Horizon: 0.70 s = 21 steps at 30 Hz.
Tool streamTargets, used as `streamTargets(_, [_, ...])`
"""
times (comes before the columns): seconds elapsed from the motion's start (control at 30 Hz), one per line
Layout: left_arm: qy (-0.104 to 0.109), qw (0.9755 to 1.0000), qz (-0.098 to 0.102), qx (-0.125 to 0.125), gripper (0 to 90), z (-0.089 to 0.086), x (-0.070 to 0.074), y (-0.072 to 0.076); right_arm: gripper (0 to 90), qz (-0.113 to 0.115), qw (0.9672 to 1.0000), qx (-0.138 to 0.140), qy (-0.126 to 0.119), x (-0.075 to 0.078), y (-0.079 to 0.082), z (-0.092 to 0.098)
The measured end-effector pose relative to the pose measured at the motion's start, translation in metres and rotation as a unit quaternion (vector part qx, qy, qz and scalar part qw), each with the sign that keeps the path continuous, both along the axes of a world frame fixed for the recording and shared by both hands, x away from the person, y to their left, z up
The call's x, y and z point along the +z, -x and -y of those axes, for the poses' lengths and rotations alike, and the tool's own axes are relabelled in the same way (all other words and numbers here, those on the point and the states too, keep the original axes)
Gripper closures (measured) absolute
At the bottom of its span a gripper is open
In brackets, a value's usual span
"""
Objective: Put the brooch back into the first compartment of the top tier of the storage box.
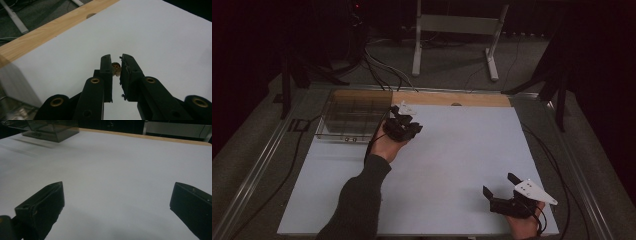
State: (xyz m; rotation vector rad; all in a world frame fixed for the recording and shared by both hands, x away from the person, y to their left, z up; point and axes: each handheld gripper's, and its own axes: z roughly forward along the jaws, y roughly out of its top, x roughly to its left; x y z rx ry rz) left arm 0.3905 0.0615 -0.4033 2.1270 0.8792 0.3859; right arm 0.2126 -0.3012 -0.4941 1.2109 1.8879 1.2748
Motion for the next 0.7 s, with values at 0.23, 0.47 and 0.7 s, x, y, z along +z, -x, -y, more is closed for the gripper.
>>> streamTargets(0.23, [0.002,0.9999,0.004,0.016,81.1,-0.015,0.004,-0.001,0.0,0.000,1.0000,-0.001,-0.001,0.000,0.000,0.000])
streamTargets(0.47, [0.005,0.9995,0.008,0.031,81.1,-0.030,0.008,-0.002,0.0,0.000,1.0000,0.000,0.000,0.000,0.000,0.000])
streamTargets(0.7, [0.004,0.9991,0.011,0.042,81.1,-0.043,0.012,-0.001,0.0,0.000,1.0000,0.000,0.000,0.000,0.000,0.000])
